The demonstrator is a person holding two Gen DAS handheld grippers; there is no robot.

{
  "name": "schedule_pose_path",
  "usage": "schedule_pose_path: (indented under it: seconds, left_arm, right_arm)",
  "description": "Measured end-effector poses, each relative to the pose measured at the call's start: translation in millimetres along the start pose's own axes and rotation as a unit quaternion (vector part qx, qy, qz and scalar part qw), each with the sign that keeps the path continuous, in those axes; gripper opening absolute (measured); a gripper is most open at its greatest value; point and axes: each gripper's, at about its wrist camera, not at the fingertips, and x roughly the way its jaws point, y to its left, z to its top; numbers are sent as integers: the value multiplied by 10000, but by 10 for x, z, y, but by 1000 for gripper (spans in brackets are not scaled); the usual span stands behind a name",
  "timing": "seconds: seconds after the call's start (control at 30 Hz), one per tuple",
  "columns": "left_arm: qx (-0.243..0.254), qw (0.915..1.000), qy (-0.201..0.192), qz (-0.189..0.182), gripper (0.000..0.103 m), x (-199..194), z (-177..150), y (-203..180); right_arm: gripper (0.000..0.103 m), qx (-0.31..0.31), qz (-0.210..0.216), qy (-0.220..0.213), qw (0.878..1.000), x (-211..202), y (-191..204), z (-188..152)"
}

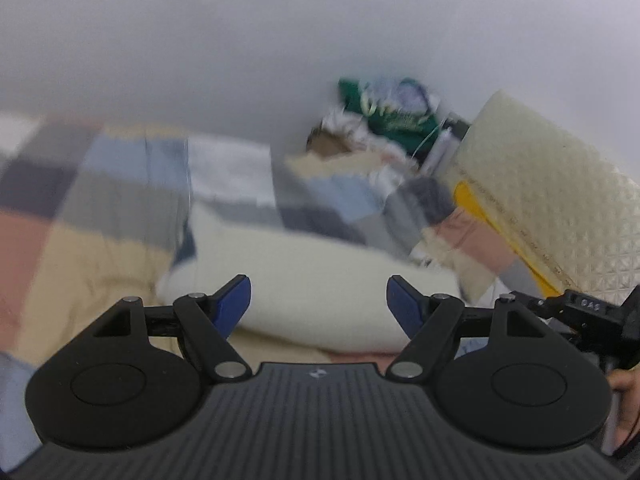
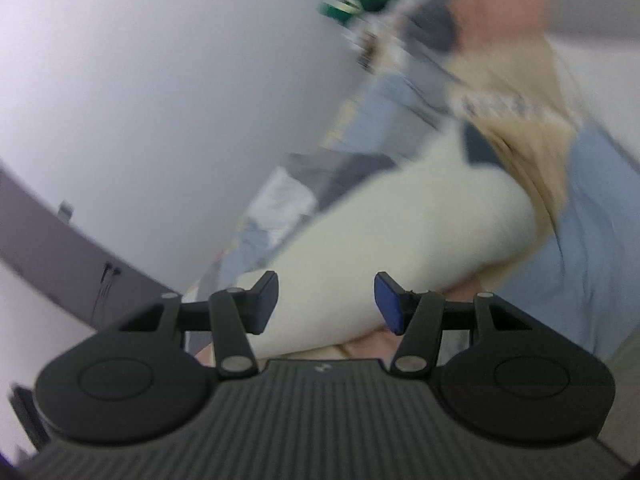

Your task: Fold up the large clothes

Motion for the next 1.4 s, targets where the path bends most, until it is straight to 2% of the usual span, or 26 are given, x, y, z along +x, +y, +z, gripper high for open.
schedule_pose_path:
  seconds: [0.1,0.27,0.47,0.6,0.93,1.07,1.23,1.4]
  left_arm:
    - [257,9993,-273,-40,79,-356,57,-178]
    - [493,9974,-510,-86,79,-837,28,-380]
    - [702,9958,-582,-96,79,-1211,-175,-440]
    - [758,9951,-611,163,79,-1359,-343,-406]
    - [929,9919,-731,474,79,-1477,-648,-293]
    - [865,9904,-748,775,79,-1448,-733,-235]
    - [795,9918,-660,751,79,-1351,-769,-152]
    - [829,9917,-584,788,79,-1248,-792,-119]
  right_arm:
    - [57,-586,176,-215,9979,-212,403,3]
    - [57,-1404,360,-547,9879,-557,911,-155]
    - [57,-1935,220,-787,9777,-691,1228,-505]
    - [57,-2171,8,-901,9720,-741,1334,-722]
    - [57,-2828,-479,-799,9546,-709,1433,-1218]
    - [57,-2845,-630,-687,9541,-688,1412,-1355]
    - [57,-2956,-811,-602,9500,-587,1412,-1468]
    - [57,-2902,-910,-521,9512,-490,1391,-1512]
